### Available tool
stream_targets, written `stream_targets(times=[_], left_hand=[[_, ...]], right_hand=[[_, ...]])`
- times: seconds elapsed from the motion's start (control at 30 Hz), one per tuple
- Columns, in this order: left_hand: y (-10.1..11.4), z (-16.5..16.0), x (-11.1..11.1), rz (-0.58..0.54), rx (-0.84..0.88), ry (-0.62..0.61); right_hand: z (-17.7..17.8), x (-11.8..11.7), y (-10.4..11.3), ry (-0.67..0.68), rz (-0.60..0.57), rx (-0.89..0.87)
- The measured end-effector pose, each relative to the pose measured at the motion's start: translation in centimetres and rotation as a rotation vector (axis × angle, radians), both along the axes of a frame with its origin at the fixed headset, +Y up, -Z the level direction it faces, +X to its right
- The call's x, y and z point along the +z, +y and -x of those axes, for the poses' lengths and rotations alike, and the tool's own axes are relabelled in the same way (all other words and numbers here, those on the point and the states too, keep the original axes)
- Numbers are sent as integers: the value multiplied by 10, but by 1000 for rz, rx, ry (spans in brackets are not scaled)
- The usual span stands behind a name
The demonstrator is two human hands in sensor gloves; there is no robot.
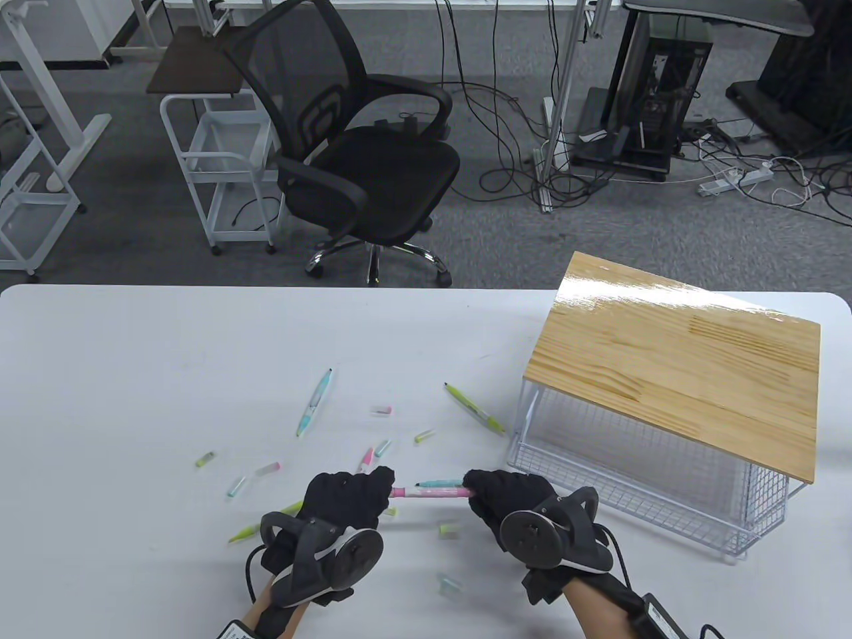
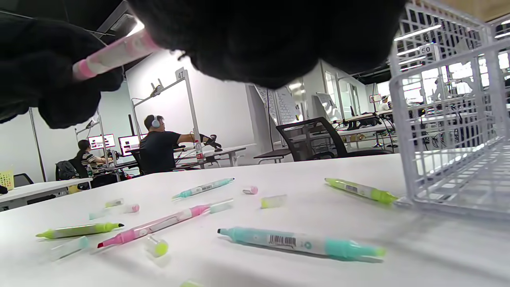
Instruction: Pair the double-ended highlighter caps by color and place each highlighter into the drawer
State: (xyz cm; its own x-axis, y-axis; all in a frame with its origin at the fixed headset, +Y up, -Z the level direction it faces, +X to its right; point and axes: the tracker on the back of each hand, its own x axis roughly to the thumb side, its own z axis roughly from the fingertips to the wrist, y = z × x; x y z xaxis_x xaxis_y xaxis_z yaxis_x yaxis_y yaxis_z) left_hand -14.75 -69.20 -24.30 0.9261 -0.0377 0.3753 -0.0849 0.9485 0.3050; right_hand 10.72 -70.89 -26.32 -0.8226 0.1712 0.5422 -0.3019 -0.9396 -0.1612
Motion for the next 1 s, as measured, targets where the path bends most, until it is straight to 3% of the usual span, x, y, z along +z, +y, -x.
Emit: stream_targets(times=[0.23,0.5,0.67,0.8,1.0], left_hand=[[10,10,-2,28,63,14],[20,36,-7,60,119,114],[22,42,-11,71,152,126],[20,45,-14,86,144,138],[21,49,-16,93,149,155]], right_hand=[[-3,0,10,-32,-35,10],[-72,-1,51,-246,-136,-88],[-110,3,65,-408,-185,-12],[-132,0,63,-508,-137,86],[-157,-4,54,-593,-25,90]])
